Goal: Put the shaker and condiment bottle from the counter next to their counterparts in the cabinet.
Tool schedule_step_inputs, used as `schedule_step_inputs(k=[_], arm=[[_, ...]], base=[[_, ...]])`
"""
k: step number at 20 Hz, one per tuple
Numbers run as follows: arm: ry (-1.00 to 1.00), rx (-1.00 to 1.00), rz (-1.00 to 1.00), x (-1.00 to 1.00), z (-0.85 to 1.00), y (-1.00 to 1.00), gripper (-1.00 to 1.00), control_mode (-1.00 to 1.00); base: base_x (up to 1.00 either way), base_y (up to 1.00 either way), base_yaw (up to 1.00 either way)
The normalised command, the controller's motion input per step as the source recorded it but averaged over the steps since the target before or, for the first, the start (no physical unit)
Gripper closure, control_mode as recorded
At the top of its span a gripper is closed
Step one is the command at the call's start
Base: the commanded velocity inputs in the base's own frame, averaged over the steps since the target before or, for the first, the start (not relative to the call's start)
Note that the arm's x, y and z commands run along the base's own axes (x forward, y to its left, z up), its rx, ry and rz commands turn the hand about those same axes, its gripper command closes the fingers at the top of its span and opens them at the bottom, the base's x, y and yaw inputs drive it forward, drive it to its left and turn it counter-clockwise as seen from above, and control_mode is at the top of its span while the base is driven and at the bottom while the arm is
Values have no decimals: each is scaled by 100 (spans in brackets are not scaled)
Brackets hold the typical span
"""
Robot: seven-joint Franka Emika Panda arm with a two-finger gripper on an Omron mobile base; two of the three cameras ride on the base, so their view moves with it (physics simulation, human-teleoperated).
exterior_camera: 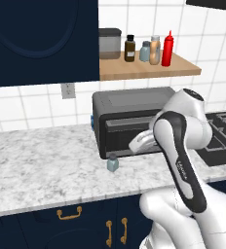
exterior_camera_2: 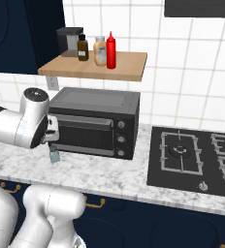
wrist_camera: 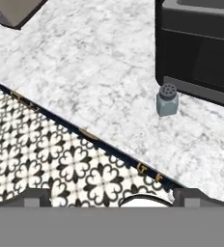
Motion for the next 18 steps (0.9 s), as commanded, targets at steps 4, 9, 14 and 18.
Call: schedule_step_inputs(k=[4,9,14,18], arm=[[7,-22,-20,48,-3,0,-100,-100],[0,-17,-18,51,-20,0,-100,-100],[0,-2,-11,38,-41,0,-100,-100],[0,2,-2,18,-56,0,-100,-100]], base=[[0,0,0],[0,0,0],[0,0,0],[0,0,0]])
